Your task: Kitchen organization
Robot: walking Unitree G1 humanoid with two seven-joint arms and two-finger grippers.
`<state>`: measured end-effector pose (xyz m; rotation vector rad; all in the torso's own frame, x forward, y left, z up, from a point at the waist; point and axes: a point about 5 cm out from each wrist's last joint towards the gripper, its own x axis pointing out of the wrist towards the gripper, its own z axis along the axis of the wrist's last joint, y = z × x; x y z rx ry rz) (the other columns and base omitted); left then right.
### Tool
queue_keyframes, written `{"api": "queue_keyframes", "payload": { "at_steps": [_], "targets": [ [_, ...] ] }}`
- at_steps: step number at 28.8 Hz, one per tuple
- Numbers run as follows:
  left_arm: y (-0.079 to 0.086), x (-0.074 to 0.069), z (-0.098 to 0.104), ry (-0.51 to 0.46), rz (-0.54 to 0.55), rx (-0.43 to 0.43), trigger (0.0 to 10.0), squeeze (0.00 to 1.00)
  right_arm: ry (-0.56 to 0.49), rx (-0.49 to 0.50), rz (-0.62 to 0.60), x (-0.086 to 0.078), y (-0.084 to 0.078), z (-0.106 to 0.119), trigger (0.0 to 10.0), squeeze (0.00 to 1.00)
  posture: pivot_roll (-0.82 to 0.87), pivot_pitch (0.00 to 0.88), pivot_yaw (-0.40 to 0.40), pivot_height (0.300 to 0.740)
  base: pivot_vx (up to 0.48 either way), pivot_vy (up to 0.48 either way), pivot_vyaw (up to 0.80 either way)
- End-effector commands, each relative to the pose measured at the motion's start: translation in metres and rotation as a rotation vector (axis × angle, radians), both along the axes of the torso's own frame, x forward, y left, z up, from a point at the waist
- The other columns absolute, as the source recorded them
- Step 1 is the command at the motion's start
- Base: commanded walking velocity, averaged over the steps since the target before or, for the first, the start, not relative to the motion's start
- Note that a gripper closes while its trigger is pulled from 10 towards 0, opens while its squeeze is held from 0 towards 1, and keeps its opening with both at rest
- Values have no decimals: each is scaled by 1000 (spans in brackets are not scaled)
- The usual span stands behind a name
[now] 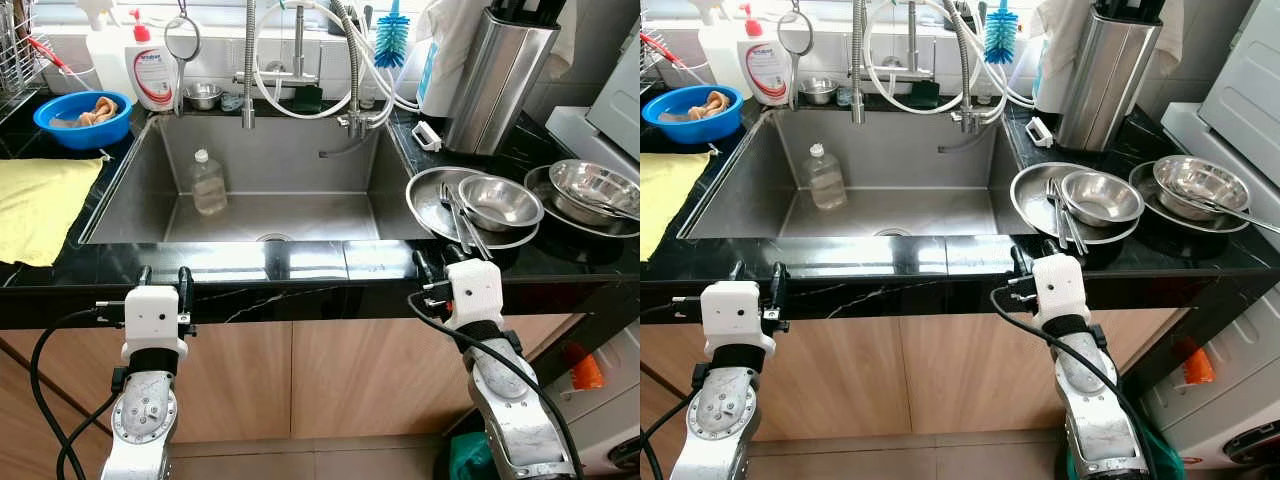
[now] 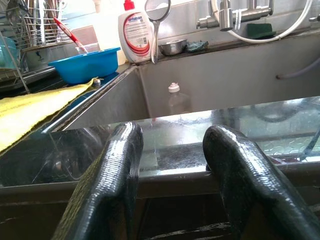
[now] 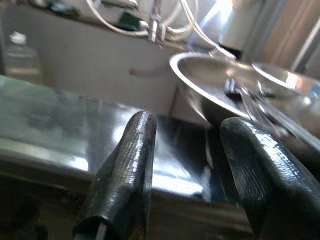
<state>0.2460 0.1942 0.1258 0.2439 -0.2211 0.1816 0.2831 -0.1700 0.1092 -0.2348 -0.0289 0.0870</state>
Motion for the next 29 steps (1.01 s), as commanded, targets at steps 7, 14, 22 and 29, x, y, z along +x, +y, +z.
{"api": "queue_keyframes", "payload": {
  "at_steps": [7, 14, 22, 29],
  "targets": [
    [-2, -1, -1, 2, -6, 5, 10000, 0, 25, 5, -69, -1, -12, -4, 10000, 0, -51, 0, -71, 740, 0, 0, 0],
    [-3, -3, -2, 2, -8, 9, 10000, 0, -29, 12, -149, 2, -18, 4, 10000, 0, -38, 0, -71, 740, 0, 0, 0],
    [-3, -1, -1, -2, -12, 11, 10000, 0, -48, 40, -170, 6, -21, 8, 10000, 0, -38, 0, -70, 740, 0, 0, 0],
    [-2, -3, -2, 3, -6, 11, 10000, 0, -37, 44, -153, 7, -18, 7, 10000, 0, -37, 0, -73, 740, 0, 0, 0]
  ]
}}
